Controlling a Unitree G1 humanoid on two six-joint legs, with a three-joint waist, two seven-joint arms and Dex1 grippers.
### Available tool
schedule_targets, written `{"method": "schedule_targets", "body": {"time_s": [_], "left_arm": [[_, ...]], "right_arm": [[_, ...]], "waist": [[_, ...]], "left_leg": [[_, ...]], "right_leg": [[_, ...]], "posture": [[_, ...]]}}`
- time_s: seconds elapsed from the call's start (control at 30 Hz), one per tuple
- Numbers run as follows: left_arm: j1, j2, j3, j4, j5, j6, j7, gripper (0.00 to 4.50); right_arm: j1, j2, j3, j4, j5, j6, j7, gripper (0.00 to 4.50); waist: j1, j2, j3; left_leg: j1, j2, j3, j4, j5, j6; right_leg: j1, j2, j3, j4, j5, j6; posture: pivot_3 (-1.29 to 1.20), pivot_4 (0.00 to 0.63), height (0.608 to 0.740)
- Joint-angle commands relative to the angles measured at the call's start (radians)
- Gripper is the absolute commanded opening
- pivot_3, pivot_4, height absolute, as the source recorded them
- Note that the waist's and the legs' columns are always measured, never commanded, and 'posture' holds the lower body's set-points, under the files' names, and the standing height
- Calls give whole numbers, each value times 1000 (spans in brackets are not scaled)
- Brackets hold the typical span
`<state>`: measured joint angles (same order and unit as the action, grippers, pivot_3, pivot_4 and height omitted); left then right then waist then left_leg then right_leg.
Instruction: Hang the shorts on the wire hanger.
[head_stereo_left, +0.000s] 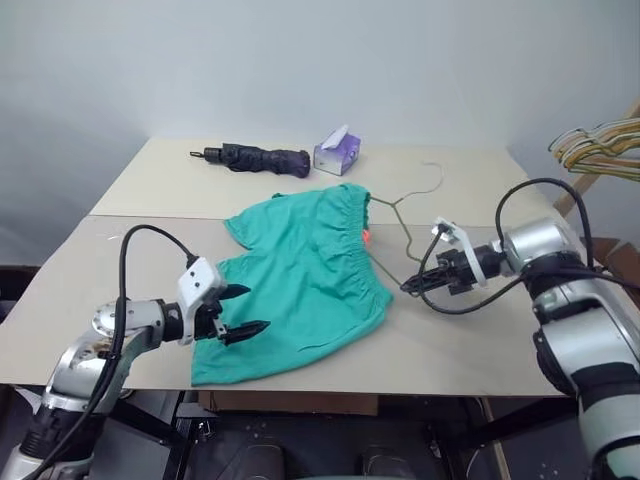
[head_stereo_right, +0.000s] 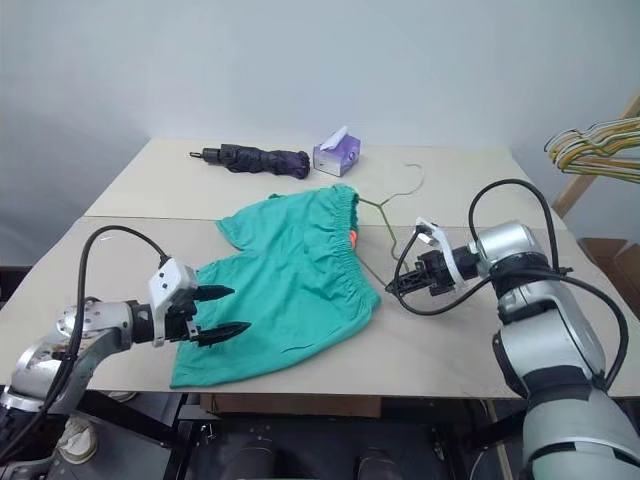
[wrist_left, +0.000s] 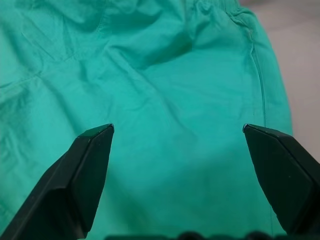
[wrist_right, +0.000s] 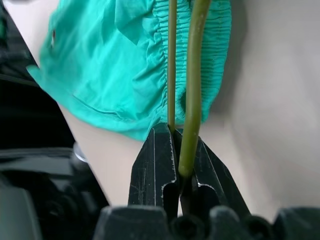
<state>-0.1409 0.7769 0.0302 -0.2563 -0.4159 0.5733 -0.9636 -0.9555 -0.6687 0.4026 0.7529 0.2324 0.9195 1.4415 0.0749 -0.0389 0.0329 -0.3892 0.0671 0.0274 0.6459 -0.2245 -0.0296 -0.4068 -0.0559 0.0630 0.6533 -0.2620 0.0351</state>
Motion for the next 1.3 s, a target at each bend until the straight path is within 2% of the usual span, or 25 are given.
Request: {"method": "schedule_targets", "body": {"time_s": [0.03, 0.17, 0.27, 0.47, 0.73, 0.97, 1.1, 1.27, 1.3], "left_arm": [[-96, 39, 86, 15, -63, -8, -49, 4485], [-243, 64, 166, 96, -151, -24, -120, 4485], [-375, 110, 181, 210, -148, -62, -193, 4485], [-674, 177, 19, 564, 46, -298, -390, 4485], [-975, 101, -156, 923, 186, -521, -643, 4485], [-1133, 13, -359, 1104, 195, -614, -651, 4485], [-1183, -33, -451, 1184, 219, -649, -651, 4485], [-1220, -72, -522, 1275, 238, -682, -651, 4485], [-1226, -77, -531, 1291, 243, -684, -651, 4297]], "right_arm": [[59, -3, -86, -261, 23, 2, -97, 0], [130, 9, -96, -452, -10, -41, -207, 0], [165, 5, -54, -541, -76, -131, -271, 0], [162, -2, 6, -634, -183, -252, -325, 0], [134, -19, 45, -709, -248, -273, -298, 0], [108, -18, 58, -765, -262, -213, -278, 0], [98, -20, 60, -789, -258, -183, -267, 0], [90, -18, 68, -800, -263, -166, -263, 0], [89, -18, 69, -802, -264, -163, -264, 0]], "waist": [[-2, 0, 0], [-14, 0, 0], [-29, 0, 0], [-50, 0, 0], [-67, 0, 0], [-73, 0, 0], [-79, 0, 0], [-91, 0, 0], [-92, 0, 0]], "left_leg": [[0, 0, 0, 0, 0, 0], [-1, 0, 0, 1, 0, 0], [-1, 0, 0, 1, 0, 0], [0, 0, 0, 1, 0, 0], [-2, 0, 0, 2, 0, 0], [-4, 0, 0, 4, 0, 0], [-14, 0, 0, 7, 0, 0], [-19, 0, -1, 14, -1, 2], [-19, 0, -1, 14, -1, 2]], "right_leg": [[-1, 0, 0, 0, 0, 0], [-2, 0, 0, 2, 0, 0], [-1, 0, 0, 1, 0, 0], [-1, 0, 0, 1, 0, 0], [-1, 0, 0, 1, -1, 1], [-4, 0, 0, 3, -1, 1], [-14, 0, 1, 6, -1, 1], [-17, 0, 1, 10, -2, 2], [-17, 0, 1, 10, -2, 2]], "posture": [[119, 0, 740], [95, 0, 740], [75, 0, 740], [66, 0, 740], [59, 0, 740], [46, 0, 740], [42, 0, 740], [21, 0, 740], [19, 0, 740]]}}
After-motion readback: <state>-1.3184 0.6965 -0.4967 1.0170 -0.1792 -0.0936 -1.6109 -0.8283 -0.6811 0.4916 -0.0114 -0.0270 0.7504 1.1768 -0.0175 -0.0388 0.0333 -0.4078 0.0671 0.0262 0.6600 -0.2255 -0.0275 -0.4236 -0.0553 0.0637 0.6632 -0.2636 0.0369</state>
